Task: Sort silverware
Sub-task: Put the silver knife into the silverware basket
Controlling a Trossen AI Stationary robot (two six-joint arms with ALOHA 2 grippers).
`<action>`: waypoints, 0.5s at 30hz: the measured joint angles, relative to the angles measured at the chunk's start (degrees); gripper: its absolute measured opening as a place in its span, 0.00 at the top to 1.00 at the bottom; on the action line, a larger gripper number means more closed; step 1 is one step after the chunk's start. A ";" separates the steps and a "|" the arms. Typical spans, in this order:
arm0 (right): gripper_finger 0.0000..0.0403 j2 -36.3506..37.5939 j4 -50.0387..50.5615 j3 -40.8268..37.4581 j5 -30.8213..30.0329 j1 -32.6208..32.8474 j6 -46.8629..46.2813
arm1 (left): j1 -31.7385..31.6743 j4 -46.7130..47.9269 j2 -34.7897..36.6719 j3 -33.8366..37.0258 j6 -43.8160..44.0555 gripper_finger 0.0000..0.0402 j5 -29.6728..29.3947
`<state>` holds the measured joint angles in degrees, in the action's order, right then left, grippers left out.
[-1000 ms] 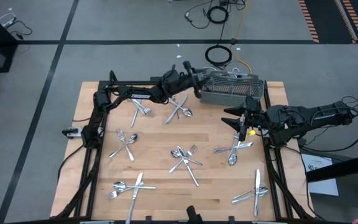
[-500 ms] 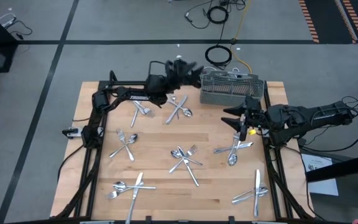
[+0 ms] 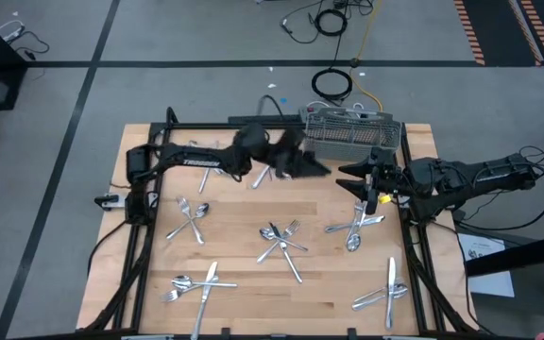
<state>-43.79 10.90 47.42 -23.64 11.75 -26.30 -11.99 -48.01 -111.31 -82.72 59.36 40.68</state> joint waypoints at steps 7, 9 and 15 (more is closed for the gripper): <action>0.50 0.00 0.11 0.00 1.53 0.00 -0.07 | 3.31 41.63 8.70 0.00 -27.57 0.52 -10.82; 0.50 0.00 0.28 0.00 1.51 0.00 -0.08 | 4.48 52.45 11.18 0.00 -34.17 0.52 -17.79; 0.50 -0.20 0.70 0.00 1.49 0.00 0.55 | 8.63 76.13 16.47 0.00 -47.63 0.52 -33.68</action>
<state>-43.99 11.59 47.42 -22.15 11.75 -25.75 -3.36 28.12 -94.84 -82.72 11.73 7.00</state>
